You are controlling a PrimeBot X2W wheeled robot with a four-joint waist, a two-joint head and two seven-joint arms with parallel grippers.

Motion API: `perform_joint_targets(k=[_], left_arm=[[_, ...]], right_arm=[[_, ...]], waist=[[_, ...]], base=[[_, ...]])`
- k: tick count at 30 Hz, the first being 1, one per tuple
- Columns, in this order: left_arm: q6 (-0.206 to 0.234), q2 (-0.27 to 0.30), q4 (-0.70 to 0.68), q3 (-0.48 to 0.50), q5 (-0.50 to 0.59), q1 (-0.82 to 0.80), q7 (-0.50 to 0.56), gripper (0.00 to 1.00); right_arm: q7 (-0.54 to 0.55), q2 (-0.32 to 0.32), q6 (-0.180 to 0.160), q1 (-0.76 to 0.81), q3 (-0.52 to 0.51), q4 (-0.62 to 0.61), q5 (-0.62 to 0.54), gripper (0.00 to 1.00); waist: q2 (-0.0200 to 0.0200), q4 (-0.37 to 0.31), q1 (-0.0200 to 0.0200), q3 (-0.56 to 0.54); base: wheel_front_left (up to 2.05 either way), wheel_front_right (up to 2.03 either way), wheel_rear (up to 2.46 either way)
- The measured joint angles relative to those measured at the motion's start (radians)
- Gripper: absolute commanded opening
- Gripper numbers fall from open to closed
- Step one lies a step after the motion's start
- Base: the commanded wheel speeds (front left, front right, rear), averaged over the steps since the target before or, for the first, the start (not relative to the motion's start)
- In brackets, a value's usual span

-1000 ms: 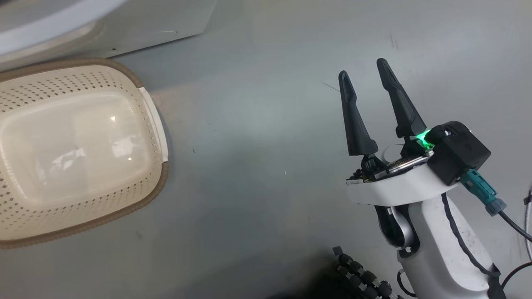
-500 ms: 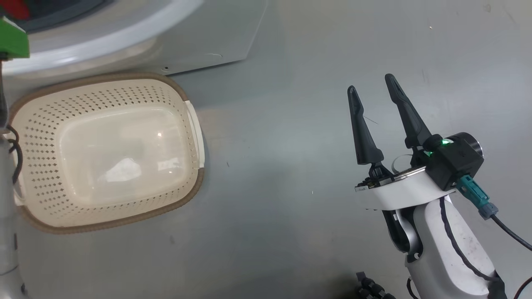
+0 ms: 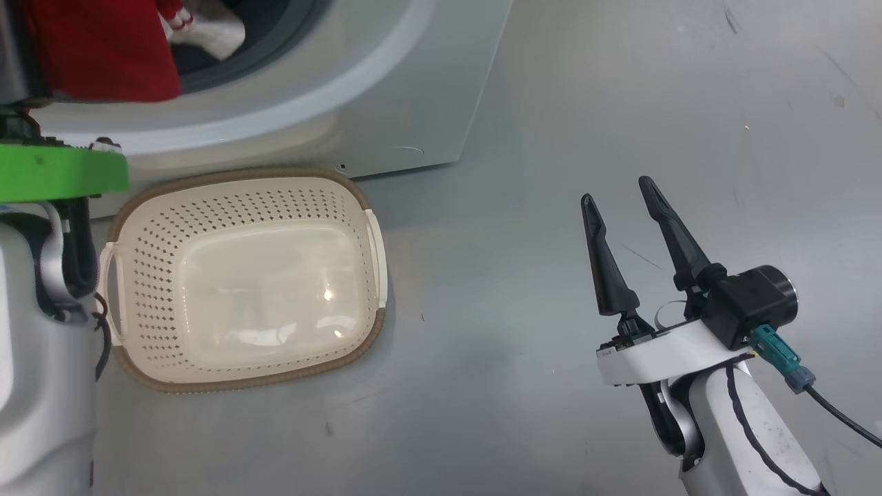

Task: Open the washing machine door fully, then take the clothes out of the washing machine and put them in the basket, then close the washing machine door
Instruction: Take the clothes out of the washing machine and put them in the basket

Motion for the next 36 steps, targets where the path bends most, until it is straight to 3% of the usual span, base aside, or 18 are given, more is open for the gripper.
perform_joint_targets(k=[21, 36], left_arm=[[0.025, -0.059, -0.110, -0.064, 0.017, 0.295, -0.023, 0.00], [0.050, -0.101, -0.036, -0.125, 0.007, 0.444, 0.061, 0.00]], right_arm=[[0.000, 0.000, 0.031, 0.100, 0.004, 0.011, -0.017, 1.00], [0.000, 0.000, 0.039, 0.109, 0.016, -0.046, -0.035, 1.00]], waist=[[0.0000, 0.098, 0.0000, -0.159], [0.0000, 0.070, 0.0000, -0.085]], base=[[0.00, 0.00, 0.00], [0.00, 0.00, 0.00]])
